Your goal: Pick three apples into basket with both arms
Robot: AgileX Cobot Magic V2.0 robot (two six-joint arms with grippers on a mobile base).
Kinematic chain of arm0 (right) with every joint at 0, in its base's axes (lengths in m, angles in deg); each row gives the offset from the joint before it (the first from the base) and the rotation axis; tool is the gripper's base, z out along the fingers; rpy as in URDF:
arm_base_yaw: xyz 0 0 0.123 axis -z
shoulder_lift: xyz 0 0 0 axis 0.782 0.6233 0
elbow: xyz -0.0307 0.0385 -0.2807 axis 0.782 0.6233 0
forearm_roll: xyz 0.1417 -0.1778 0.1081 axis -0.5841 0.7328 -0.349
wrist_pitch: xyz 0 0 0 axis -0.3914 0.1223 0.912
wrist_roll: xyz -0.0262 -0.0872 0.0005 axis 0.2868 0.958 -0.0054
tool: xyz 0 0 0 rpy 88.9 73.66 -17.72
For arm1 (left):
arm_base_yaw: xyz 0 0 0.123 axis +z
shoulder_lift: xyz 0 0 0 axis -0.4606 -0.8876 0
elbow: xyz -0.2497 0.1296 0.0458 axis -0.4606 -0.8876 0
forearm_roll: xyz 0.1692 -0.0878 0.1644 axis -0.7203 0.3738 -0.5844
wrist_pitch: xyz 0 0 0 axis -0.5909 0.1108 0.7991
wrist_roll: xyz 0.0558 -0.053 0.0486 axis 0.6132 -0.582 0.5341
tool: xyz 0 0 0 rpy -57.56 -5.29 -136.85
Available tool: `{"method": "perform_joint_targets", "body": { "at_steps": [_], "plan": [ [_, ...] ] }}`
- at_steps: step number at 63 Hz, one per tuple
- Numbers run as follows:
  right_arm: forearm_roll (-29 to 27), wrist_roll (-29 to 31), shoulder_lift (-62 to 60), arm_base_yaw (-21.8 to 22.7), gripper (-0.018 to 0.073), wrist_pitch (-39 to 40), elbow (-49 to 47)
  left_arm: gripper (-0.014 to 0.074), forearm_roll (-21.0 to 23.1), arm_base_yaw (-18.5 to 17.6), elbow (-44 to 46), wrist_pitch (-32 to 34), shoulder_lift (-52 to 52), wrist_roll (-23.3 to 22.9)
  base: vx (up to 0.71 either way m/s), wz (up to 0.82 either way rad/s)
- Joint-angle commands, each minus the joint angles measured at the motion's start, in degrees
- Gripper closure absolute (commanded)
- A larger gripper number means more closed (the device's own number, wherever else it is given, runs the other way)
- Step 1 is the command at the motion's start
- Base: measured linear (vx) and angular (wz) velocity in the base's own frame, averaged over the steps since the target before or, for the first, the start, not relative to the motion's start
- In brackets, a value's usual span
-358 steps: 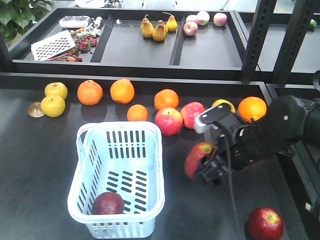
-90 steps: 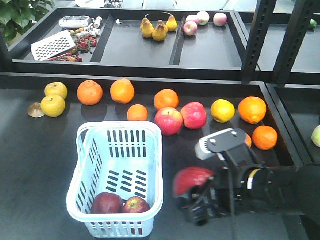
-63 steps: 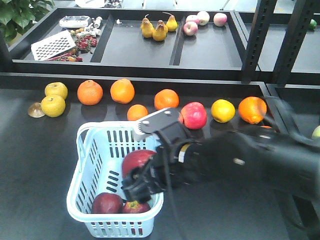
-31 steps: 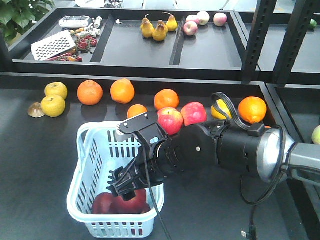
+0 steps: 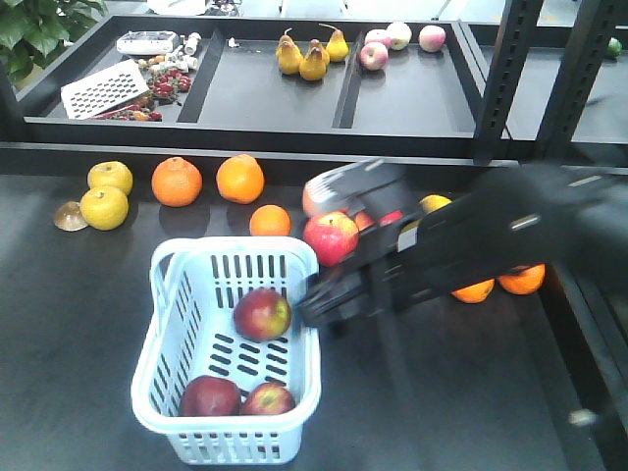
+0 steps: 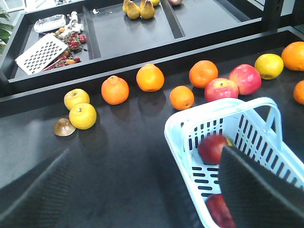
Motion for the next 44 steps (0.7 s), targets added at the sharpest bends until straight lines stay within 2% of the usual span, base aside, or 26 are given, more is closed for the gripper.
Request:
{"method": "perform_joint_targets", "body": {
  "at_steps": [1,16,31,44],
  "plan": [
    [2.0,-0.3,-5.8,4.1,-0.0022,-2.4,-1.8,0.0006,-0.1,0.1,1.6,3.6,0.0,-0.6,0.0,0.0],
    [12.8,-6.6,-16.5,15.2,-0.0022,-10.8,-1.8,0.0006,-0.1,0.1,1.6,3.6,0.0,-0.6,0.0,0.0],
    [13.9,-7.0,-24.8,24.9,-0.0022,-19.1,-1.5,0.0006,-0.1,0.1,1.6,3.6,0.0,-0.6,0.0,0.0],
    [14.1,-7.3,-31.4,29.5,-0.0022,-19.0,3.0,0.0006,-0.1,0.1,1.6,3.6,0.0,-0.6,0.0,0.0]
  ]
}}
